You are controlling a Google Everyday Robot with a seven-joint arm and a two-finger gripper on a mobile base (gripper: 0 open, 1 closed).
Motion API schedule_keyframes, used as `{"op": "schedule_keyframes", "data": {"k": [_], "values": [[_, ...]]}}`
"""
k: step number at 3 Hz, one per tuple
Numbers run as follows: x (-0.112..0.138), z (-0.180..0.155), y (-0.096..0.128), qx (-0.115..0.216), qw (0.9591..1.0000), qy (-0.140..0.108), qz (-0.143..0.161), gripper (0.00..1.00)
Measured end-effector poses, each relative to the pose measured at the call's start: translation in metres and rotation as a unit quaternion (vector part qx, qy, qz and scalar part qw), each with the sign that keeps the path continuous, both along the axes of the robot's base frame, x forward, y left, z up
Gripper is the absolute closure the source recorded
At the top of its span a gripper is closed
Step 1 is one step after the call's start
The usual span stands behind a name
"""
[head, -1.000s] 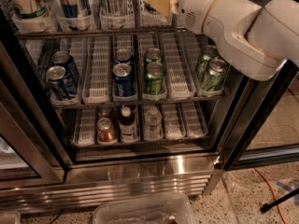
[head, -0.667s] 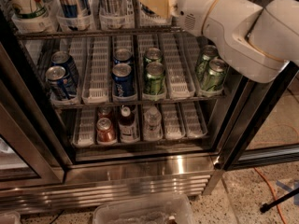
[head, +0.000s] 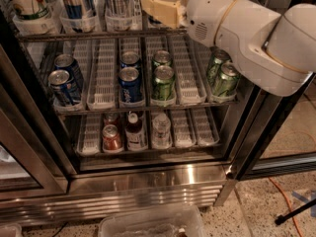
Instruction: Pick redbull can from top shelf of fridge
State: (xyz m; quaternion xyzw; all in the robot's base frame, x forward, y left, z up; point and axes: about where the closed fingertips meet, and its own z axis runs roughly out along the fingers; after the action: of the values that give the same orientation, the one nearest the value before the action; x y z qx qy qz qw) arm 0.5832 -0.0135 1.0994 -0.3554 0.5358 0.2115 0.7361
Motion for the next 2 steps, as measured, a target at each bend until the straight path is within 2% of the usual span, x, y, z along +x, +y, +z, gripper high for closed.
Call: {"op": "schedule_keyframes", "data": {"k": [2], "values": [[-0.026, -0.010, 0.005, -0.010, 0.9998, 0.013, 0.014, 1.00]]}}
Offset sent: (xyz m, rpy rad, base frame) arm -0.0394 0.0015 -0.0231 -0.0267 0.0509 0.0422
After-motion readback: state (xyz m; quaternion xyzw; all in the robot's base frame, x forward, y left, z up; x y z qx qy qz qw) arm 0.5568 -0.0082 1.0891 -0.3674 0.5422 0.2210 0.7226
